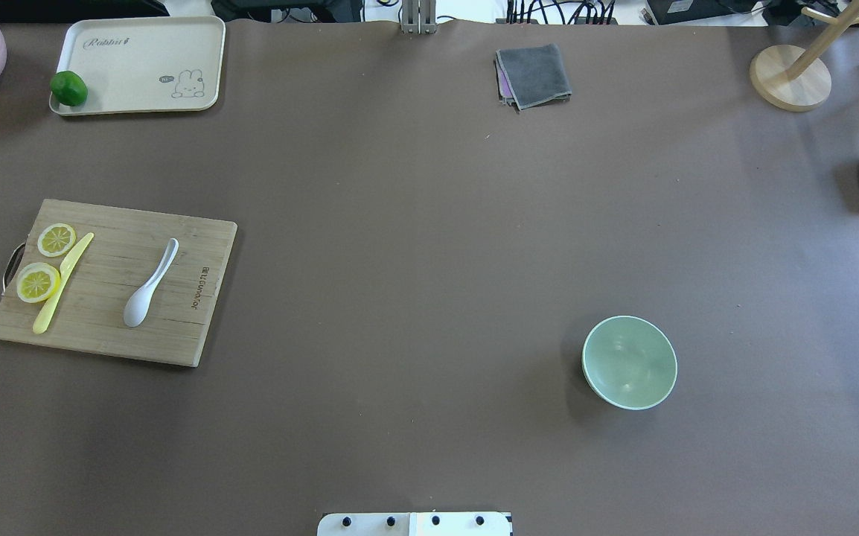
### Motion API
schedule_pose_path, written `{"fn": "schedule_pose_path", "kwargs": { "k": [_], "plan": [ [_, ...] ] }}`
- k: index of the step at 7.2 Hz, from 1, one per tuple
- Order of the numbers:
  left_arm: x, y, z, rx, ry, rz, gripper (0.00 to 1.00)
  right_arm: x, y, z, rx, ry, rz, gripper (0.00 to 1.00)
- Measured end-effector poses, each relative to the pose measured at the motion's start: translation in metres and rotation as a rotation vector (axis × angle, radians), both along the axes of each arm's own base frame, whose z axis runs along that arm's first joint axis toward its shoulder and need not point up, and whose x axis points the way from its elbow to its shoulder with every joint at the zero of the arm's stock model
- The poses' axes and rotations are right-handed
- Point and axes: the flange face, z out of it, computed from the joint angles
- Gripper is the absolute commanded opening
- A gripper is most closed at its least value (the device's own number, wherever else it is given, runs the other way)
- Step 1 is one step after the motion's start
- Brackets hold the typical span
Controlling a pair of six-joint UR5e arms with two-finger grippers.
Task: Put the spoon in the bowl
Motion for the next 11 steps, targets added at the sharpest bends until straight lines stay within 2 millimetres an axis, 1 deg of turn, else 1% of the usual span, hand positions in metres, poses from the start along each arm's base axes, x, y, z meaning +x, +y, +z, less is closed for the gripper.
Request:
{"fn": "schedule_pose_path", "kwargs": {
  "k": [8,10,11],
  "plan": [
    [0.000,0.000,0.001,0.002,-0.004,-0.001,0.98,0.000,-0.002,-0.001,0.008,-0.002,-0.004,1.00],
    [0.000,0.000,0.000,0.003,-0.005,-0.002,0.98,0.000,-0.004,-0.005,0.013,-0.001,-0.001,1.00],
    [0.000,-0.001,-0.001,0.006,-0.005,-0.001,0.98,0.000,-0.005,-0.012,0.025,-0.003,0.003,1.00]
  ]
}}
